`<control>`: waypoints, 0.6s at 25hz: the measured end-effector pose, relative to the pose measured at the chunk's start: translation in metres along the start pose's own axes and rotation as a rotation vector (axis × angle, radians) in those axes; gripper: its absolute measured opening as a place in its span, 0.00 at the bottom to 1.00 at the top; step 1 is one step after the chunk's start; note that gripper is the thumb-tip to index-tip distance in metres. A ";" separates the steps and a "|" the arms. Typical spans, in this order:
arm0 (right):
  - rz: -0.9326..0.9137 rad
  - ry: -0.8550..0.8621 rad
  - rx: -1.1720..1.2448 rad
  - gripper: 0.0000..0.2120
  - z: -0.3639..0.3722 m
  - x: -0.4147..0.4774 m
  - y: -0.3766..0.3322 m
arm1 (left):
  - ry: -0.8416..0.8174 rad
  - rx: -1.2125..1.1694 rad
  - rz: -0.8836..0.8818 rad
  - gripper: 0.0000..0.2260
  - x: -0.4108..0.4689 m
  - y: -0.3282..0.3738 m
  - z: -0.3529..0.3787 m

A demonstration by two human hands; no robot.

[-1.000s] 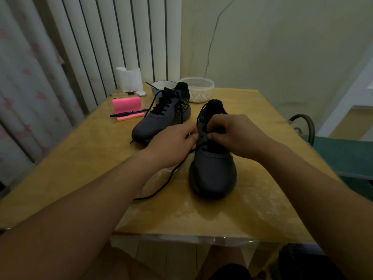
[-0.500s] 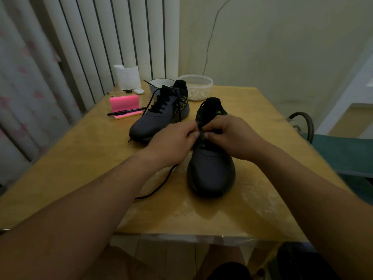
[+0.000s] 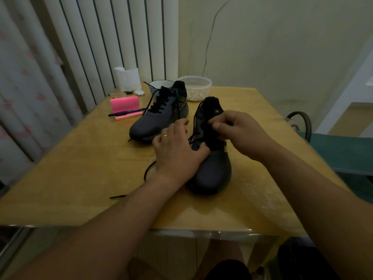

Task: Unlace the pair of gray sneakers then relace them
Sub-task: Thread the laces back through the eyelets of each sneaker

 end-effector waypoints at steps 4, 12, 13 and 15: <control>0.192 0.120 1.020 0.12 -0.002 -0.018 0.009 | 0.075 0.077 0.027 0.34 -0.008 0.005 -0.007; 0.031 -0.009 -0.546 0.18 -0.019 -0.019 0.010 | 0.102 0.089 -0.002 0.34 -0.011 0.010 -0.011; 0.027 -0.105 -0.610 0.19 -0.012 -0.021 0.009 | 0.097 0.083 -0.001 0.34 -0.011 0.009 -0.010; 0.050 -0.186 -0.475 0.16 -0.009 -0.026 0.005 | 0.089 0.066 -0.014 0.34 -0.013 0.007 -0.008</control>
Point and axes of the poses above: each hand's wrist, its own x-axis towards the middle knuckle, its own z-axis out of the palm, y = z × x, the point moved 7 cm from there along x, towards the middle knuckle, and after that the axes turned 2 degrees about x, right-handed, at the moved point
